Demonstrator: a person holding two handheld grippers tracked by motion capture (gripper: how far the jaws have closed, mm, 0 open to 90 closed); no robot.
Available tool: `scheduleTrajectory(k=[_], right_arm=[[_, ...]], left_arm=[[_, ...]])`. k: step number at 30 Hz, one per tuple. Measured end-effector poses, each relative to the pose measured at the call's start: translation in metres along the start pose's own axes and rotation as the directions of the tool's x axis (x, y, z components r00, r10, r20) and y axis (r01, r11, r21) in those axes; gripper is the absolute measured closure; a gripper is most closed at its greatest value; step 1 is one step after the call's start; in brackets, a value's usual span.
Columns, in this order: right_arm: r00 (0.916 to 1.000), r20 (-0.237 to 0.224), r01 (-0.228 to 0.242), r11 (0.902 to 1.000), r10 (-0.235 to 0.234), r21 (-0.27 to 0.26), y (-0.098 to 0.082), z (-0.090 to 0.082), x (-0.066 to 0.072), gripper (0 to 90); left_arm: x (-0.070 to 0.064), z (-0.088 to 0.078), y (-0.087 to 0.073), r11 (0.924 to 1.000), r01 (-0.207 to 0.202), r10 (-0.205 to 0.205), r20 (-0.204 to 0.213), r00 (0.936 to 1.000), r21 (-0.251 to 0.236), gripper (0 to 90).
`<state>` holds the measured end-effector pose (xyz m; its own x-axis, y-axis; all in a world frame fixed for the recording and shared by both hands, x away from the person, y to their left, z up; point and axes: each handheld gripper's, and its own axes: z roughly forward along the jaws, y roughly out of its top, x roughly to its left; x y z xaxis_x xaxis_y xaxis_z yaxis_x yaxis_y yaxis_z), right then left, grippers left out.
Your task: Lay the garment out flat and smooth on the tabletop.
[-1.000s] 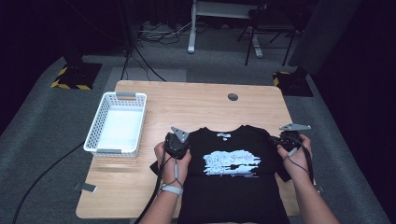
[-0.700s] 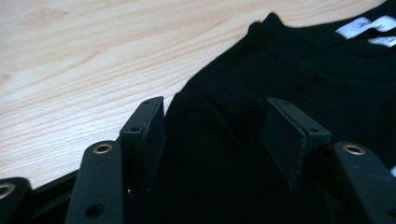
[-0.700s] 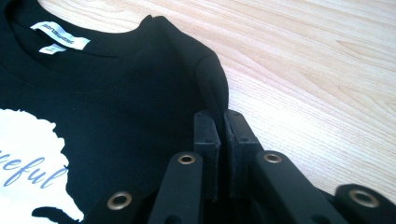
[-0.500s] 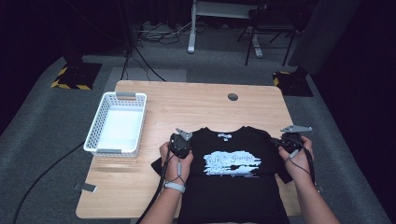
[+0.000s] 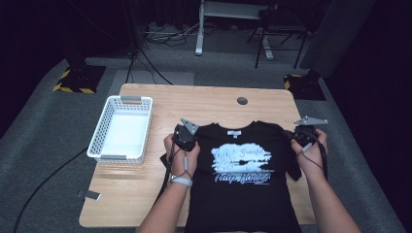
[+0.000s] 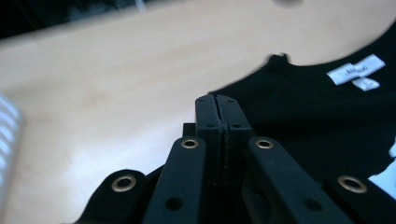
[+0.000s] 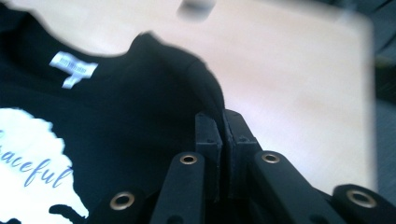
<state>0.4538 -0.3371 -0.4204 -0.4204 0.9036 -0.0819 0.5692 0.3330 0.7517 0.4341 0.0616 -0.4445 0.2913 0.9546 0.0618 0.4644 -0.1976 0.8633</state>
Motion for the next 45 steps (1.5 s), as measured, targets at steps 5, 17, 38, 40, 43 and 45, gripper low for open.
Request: scheduleTrajectory(k=[5,17,38,40,43,45], right_arm=[[0.9799,0.186,-0.039,0.9819,0.074,-0.186,0.018,0.011,-0.015,29.9],[0.9984,0.028,-0.047,0.9955,0.05,-0.082,-0.053,-0.021,0.016,27.7],[0.9975,-0.062,-0.028,0.9953,0.034,0.093,-0.147,-0.072,0.061,32.1],[0.9968,-0.075,-0.018,0.9933,0.027,0.114,-0.15,-0.071,0.063,37.2],[0.996,-0.086,-0.013,0.9926,0.024,0.12,-0.153,-0.07,0.066,39.4],[0.9973,-0.073,-0.001,0.9938,0.009,0.111,-0.156,-0.073,0.07,39.5]], left_arm=[[0.007,-0.002,0.028,0.9977,0.039,-0.039,-0.013,0.9991,-0.056,48.3],[-0.019,-0.042,-0.027,0.9971,-0.043,0.04,0.046,0.9982,0.063,42.5],[-0.06,-0.101,-0.123,0.9706,-0.112,0.069,0.196,0.9782,0.213,61.5],[-0.063,-0.103,-0.125,0.9692,-0.137,0.093,0.213,0.9727,0.204,76.6],[-0.066,-0.108,-0.126,0.9649,-0.167,0.124,0.211,0.9695,0.202,83.8],[-0.068,-0.114,-0.13,0.9627,-0.181,0.138,0.213,0.9673,0.201,83.9]])
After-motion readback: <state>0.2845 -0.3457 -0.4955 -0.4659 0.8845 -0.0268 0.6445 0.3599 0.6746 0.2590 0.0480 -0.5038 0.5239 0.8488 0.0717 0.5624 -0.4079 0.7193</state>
